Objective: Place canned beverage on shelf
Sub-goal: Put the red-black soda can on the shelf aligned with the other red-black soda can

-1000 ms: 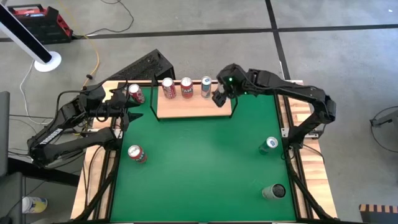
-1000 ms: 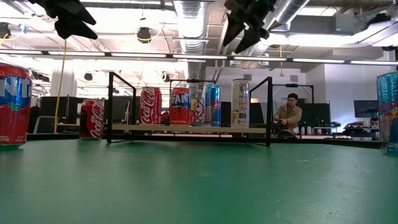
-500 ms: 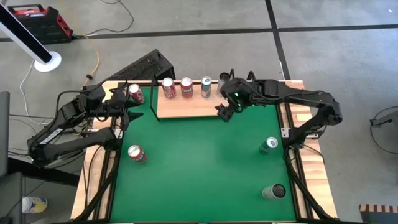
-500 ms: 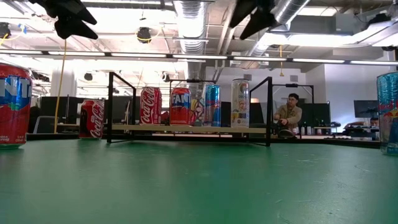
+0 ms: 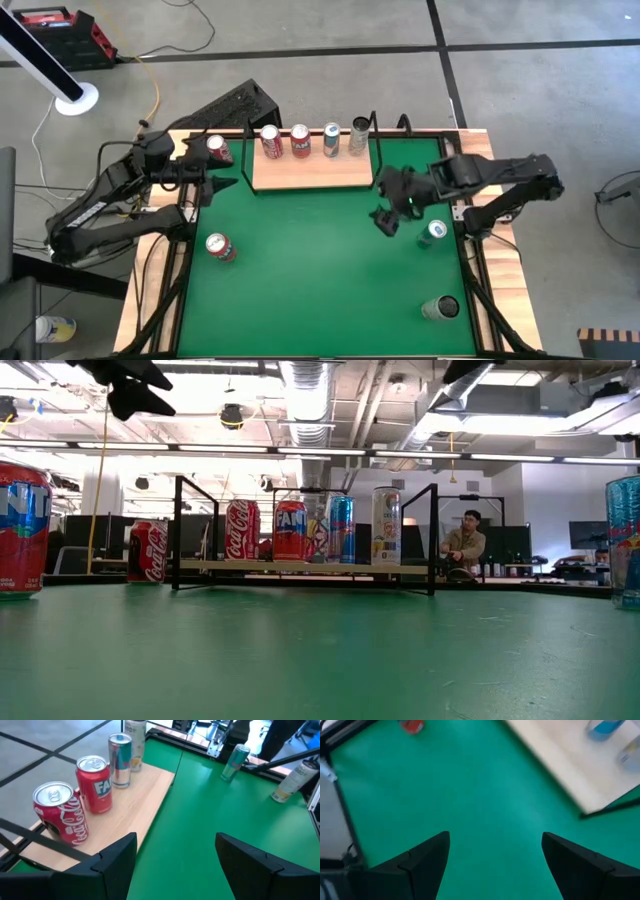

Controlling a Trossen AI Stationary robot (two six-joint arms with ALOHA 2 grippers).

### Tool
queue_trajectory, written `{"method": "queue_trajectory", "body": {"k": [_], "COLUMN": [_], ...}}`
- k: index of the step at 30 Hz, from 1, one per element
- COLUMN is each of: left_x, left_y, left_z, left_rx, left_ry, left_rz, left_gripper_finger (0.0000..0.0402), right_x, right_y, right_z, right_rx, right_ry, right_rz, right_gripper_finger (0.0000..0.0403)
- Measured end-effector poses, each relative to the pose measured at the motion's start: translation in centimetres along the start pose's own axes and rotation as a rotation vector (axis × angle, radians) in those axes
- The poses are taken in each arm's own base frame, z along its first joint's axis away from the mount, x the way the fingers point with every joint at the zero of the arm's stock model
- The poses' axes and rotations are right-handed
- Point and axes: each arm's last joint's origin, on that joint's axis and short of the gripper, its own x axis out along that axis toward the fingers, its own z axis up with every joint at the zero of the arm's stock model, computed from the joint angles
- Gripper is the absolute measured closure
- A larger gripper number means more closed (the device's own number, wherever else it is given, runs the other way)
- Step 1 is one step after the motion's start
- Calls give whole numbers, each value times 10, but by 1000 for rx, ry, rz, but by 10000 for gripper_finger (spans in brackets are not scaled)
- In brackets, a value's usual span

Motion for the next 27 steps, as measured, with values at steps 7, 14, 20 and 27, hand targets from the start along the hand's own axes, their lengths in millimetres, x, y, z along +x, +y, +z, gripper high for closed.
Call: {"method": "queue_trajectory", "body": {"k": [7, 14, 20, 27], "left_x": [18, 30, 28, 26], "left_y": [3, 7, 13, 18], "left_z": [3, -1, -1, -5], "left_rx": [22, 4, -40, -120], "left_ry": [50, 123, 114, 132], "left_rz": [-52, -20, 197, 350], "left_gripper_finger": [148, 148, 148, 148], "right_x": [0, 3, 8, 15], "right_y": [22, 36, 40, 37], "right_z": [-21, -29, -29, -22], "right_rx": [37, 15, -7, -32], "right_ry": [51, 54, 39, 31], "right_rz": [3, 28, 16, -2], "right_gripper_finger": [62, 62, 62, 62]}}
